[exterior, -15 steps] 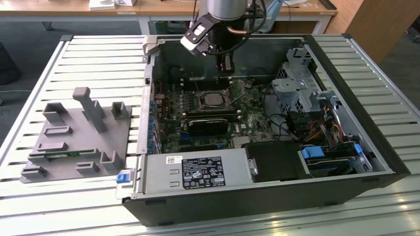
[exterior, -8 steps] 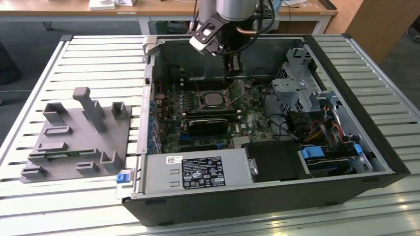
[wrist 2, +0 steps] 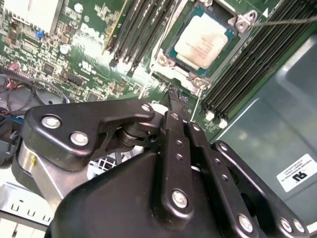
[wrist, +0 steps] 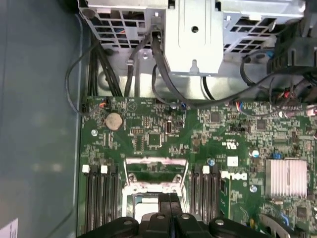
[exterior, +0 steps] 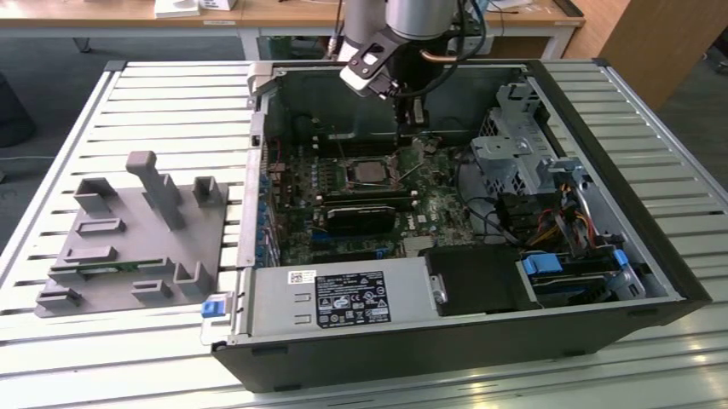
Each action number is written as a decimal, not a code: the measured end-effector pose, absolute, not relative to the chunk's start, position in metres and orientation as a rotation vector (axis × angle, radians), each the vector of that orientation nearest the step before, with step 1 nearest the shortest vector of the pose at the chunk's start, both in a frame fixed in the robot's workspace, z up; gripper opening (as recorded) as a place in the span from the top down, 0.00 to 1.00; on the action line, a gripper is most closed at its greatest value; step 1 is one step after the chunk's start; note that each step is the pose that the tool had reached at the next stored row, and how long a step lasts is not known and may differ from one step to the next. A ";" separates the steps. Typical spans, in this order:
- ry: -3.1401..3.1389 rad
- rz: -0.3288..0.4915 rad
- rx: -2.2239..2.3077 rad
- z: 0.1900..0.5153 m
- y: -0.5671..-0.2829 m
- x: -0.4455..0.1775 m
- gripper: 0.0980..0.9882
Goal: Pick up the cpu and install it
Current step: 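Close the cpu cover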
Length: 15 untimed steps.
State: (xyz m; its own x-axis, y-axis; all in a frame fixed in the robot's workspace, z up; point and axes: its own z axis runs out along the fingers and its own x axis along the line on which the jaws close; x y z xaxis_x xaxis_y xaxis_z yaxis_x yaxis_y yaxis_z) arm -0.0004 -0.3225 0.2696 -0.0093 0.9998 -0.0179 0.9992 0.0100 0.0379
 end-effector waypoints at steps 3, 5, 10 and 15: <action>2.204 0.021 2.183 0.268 -0.319 0.003 0.99; 2.205 0.020 2.182 0.268 -0.318 0.005 0.99; 2.209 0.018 2.181 0.266 -0.317 0.017 0.99; 2.210 0.016 2.181 0.265 -0.314 0.027 0.99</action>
